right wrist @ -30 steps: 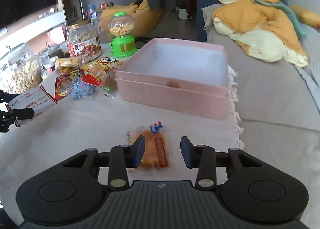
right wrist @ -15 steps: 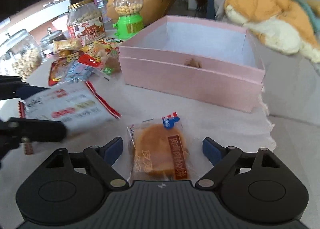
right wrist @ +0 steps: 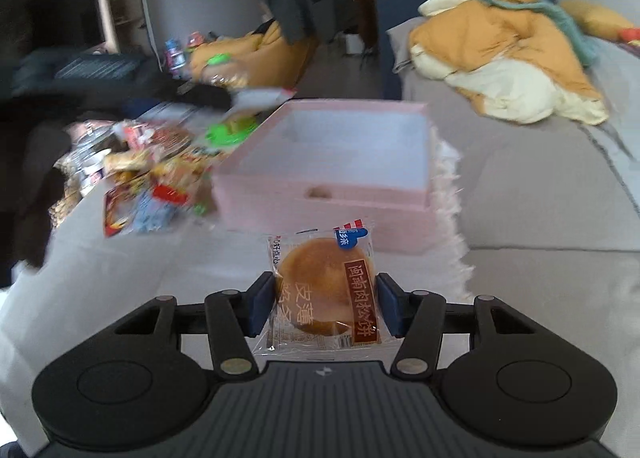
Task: Organize snacks
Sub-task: 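Drop the white bag into the pink box with left tool while right tool lowers the bread in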
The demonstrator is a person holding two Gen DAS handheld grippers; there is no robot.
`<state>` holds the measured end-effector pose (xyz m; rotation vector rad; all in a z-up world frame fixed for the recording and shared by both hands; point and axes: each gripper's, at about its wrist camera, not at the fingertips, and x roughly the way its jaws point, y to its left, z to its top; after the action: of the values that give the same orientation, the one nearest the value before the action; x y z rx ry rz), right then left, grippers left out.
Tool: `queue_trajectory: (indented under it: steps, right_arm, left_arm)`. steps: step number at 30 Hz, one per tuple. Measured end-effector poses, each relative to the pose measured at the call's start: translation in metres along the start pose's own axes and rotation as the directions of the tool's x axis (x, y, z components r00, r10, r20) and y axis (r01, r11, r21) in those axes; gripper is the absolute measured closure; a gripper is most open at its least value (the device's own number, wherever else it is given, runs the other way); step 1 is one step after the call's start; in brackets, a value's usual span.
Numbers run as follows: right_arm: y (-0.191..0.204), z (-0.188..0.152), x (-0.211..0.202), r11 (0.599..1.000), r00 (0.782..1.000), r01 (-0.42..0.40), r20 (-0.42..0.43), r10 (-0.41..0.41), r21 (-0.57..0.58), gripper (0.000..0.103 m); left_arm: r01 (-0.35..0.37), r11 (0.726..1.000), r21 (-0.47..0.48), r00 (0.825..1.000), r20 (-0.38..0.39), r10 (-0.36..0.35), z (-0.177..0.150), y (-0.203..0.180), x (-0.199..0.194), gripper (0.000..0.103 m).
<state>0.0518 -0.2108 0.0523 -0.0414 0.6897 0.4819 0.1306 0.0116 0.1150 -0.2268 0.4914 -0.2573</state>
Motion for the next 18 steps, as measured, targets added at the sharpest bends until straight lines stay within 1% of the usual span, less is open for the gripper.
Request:
queue_trajectory:
  steps: [1, 2, 3, 4, 5, 6, 9, 12, 15, 18]
  right_arm:
    - [-0.001, 0.003, 0.000, 1.000, 1.000, 0.006, 0.002, -0.006, 0.003, 0.049]
    - [-0.002, 0.004, 0.000, 1.000, 1.000, 0.009, 0.002, -0.009, 0.005, 0.049]
    - [-0.003, 0.005, 0.001, 1.000, 1.000, 0.010, 0.001, -0.010, 0.008, 0.049]
    - [-0.004, 0.006, 0.002, 1.000, 1.000, 0.014, -0.002, -0.014, 0.009, 0.049]
    - [-0.004, 0.006, 0.003, 1.000, 1.000, 0.021, -0.006, -0.021, 0.007, 0.049]
    - [-0.004, 0.006, 0.004, 0.999, 0.999, 0.032, -0.010, -0.032, 0.003, 0.049]
    - [-0.006, 0.005, 0.005, 0.998, 0.998, 0.061, -0.020, -0.061, -0.007, 0.049]
    - [-0.010, 0.008, 0.009, 0.997, 0.997, 0.074, -0.035, -0.074, 0.007, 0.049]
    - [-0.013, 0.018, 0.013, 0.997, 0.997, 0.071, -0.044, -0.070, 0.021, 0.049]
    - [-0.008, 0.039, 0.018, 0.997, 0.996, 0.079, -0.043, -0.079, 0.003, 0.049]
  left_arm:
    - [-0.007, 1.000, -0.001, 1.000, -0.016, 0.007, 0.002, 0.001, 0.022, 0.022]
    - [-0.032, 0.999, 0.005, 0.997, -0.067, 0.032, 0.002, 0.002, 0.044, 0.023]
    - [-0.067, 0.998, 0.015, 0.990, -0.123, 0.068, -0.001, 0.004, 0.063, 0.026]
    - [-0.100, 0.995, 0.023, 0.983, -0.155, 0.102, -0.006, 0.005, 0.077, 0.028]
    - [-0.115, 0.993, 0.032, 0.980, -0.157, 0.119, -0.011, 0.007, 0.084, 0.031]
    - [-0.116, 0.993, 0.038, 0.982, -0.144, 0.120, -0.014, 0.007, 0.085, 0.031]
    - [-0.108, 0.994, 0.025, 0.990, -0.088, 0.110, -0.019, 0.013, 0.071, 0.031]
    - [-0.080, 0.997, 0.010, 0.994, -0.074, 0.081, -0.023, 0.025, 0.044, 0.031]
    - [-0.097, 0.995, 0.026, 0.992, -0.072, 0.099, -0.033, 0.036, 0.011, 0.031]
    - [-0.127, 0.992, 0.027, 0.987, -0.096, 0.129, -0.046, 0.053, -0.012, 0.031]
